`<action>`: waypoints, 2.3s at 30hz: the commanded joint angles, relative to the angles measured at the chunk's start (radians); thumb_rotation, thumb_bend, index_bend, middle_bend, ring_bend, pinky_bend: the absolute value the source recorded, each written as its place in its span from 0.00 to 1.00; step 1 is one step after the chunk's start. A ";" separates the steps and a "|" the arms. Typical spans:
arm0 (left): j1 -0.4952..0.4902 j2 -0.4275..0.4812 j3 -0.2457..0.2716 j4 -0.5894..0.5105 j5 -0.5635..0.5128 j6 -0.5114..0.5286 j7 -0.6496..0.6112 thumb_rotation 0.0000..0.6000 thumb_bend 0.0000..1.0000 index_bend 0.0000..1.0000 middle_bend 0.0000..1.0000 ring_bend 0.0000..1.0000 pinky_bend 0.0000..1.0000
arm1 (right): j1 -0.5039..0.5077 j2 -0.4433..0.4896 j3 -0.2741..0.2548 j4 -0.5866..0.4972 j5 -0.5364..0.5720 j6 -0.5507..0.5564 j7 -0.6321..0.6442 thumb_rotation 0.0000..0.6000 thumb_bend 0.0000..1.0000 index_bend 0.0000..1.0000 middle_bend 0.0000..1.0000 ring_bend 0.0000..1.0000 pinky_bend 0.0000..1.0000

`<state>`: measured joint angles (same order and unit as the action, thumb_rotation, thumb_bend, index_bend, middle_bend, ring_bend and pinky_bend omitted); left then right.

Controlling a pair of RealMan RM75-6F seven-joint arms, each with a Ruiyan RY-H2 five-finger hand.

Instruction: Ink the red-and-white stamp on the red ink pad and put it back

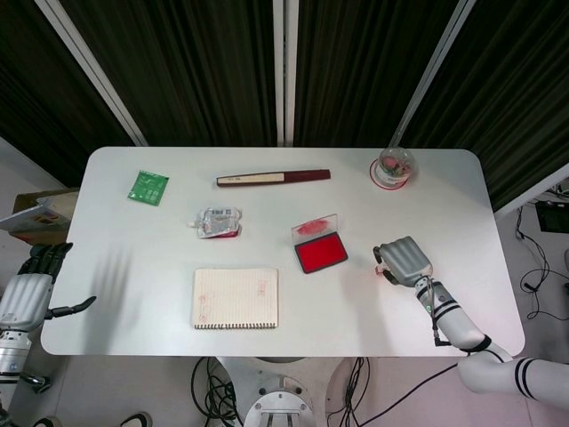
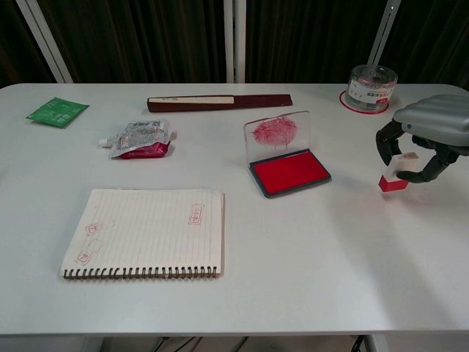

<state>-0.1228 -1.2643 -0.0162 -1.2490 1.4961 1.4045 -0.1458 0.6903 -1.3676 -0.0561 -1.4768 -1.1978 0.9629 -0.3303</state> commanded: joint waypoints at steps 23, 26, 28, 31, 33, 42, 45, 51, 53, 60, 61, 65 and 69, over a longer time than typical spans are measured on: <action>0.001 -0.009 0.001 0.027 0.002 0.004 -0.025 0.43 0.08 0.00 0.08 0.08 0.19 | -0.048 -0.059 0.028 0.102 -0.075 -0.055 0.045 1.00 0.31 0.53 0.49 0.92 1.00; 0.001 -0.009 0.001 0.028 0.002 0.004 -0.025 0.43 0.08 0.00 0.08 0.08 0.19 | -0.049 -0.056 0.033 0.098 -0.074 -0.060 0.042 1.00 0.30 0.52 0.47 0.92 1.00; 0.000 -0.009 0.001 0.028 0.001 0.004 -0.026 0.44 0.08 0.00 0.08 0.08 0.19 | -0.050 -0.055 0.036 0.096 -0.075 -0.062 0.042 1.00 0.30 0.51 0.46 0.92 1.00; 0.000 -0.008 0.001 0.027 0.000 0.002 -0.025 0.44 0.08 0.00 0.08 0.08 0.19 | -0.052 -0.053 0.039 0.094 -0.078 -0.066 0.040 1.00 0.30 0.49 0.45 0.92 1.00; 0.000 -0.008 0.001 0.026 0.000 0.000 -0.025 0.44 0.08 0.00 0.08 0.08 0.19 | -0.053 -0.052 0.040 0.094 -0.079 -0.068 0.039 1.00 0.30 0.49 0.44 0.92 1.00; -0.001 -0.005 0.001 0.024 -0.001 0.000 -0.024 0.44 0.09 0.00 0.08 0.08 0.19 | -0.058 -0.047 0.047 0.085 -0.092 -0.069 0.037 1.00 0.30 0.48 0.41 0.92 1.00; -0.001 -0.005 0.002 0.023 -0.001 -0.002 -0.025 0.44 0.08 0.00 0.08 0.08 0.19 | -0.059 -0.044 0.050 0.082 -0.093 -0.069 0.033 1.00 0.30 0.47 0.41 0.92 1.00; -0.001 -0.003 0.003 0.021 -0.001 -0.003 -0.026 0.44 0.08 0.00 0.08 0.08 0.19 | -0.062 -0.032 0.052 0.070 -0.104 -0.071 0.036 1.00 0.27 0.23 0.30 0.91 1.00; -0.001 -0.001 0.004 0.020 -0.001 -0.004 -0.026 0.44 0.08 0.00 0.08 0.08 0.19 | -0.062 -0.020 0.050 0.058 -0.108 -0.074 0.033 1.00 0.26 0.12 0.25 0.91 1.00; -0.001 0.002 0.005 0.014 -0.001 -0.008 -0.026 0.44 0.09 0.00 0.07 0.08 0.19 | -0.064 0.057 0.038 -0.028 -0.090 -0.093 -0.018 1.00 0.10 0.00 0.06 0.88 1.00; -0.001 0.003 0.005 0.014 0.000 -0.006 -0.026 0.45 0.09 0.00 0.07 0.08 0.20 | -0.069 0.071 0.036 -0.045 -0.093 -0.082 -0.021 1.00 0.08 0.00 0.04 0.87 1.00; 0.005 0.006 0.002 0.013 -0.001 0.008 -0.028 0.45 0.09 0.00 0.07 0.08 0.20 | -0.139 0.146 0.025 -0.125 -0.152 0.072 -0.049 1.00 0.06 0.00 0.01 0.86 1.00; 0.011 0.009 0.001 0.012 -0.003 0.018 -0.029 0.45 0.09 0.00 0.07 0.08 0.20 | -0.274 0.189 0.006 -0.140 -0.251 0.332 -0.006 1.00 0.05 0.00 0.01 0.56 0.88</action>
<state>-0.1120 -1.2561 -0.0149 -1.2368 1.4934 1.4219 -0.1746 0.5396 -1.2360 -0.0300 -1.5804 -1.3558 1.0739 -0.3587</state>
